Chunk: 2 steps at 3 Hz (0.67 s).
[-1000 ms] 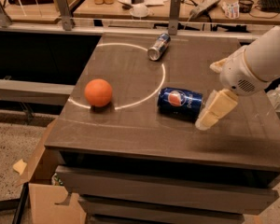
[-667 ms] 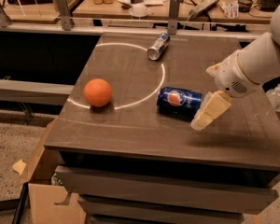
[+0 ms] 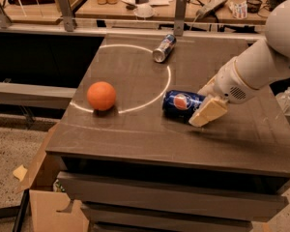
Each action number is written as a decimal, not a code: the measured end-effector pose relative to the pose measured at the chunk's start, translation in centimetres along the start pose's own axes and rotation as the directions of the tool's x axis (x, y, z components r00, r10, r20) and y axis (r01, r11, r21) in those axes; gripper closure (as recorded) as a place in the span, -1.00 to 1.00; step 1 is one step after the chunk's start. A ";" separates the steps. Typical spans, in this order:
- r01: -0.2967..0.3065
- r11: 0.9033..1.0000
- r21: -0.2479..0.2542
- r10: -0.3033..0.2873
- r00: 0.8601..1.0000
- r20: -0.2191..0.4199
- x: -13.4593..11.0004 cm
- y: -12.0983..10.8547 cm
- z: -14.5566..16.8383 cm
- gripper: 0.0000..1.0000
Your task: Move pepsi can near orange
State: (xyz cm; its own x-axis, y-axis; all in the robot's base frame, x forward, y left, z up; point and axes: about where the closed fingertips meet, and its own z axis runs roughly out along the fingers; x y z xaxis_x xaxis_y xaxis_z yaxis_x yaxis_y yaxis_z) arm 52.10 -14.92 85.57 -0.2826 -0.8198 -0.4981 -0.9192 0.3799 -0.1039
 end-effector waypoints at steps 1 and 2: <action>0.007 1.000 -0.013 -0.007 1.000 0.021 -1.3 0.0 -0.2 0.28; 0.000 1.000 -0.026 0.002 0.999 0.053 -4.0 -0.6 -0.7 0.77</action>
Offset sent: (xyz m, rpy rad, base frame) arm 0.0322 0.0465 0.0512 0.1040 0.0014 0.0131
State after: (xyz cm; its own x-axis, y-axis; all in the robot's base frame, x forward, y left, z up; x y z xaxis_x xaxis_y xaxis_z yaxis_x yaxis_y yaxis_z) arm 53.56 -12.21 88.24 -0.2691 -0.7952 -0.5434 -0.9259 0.3689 -0.0813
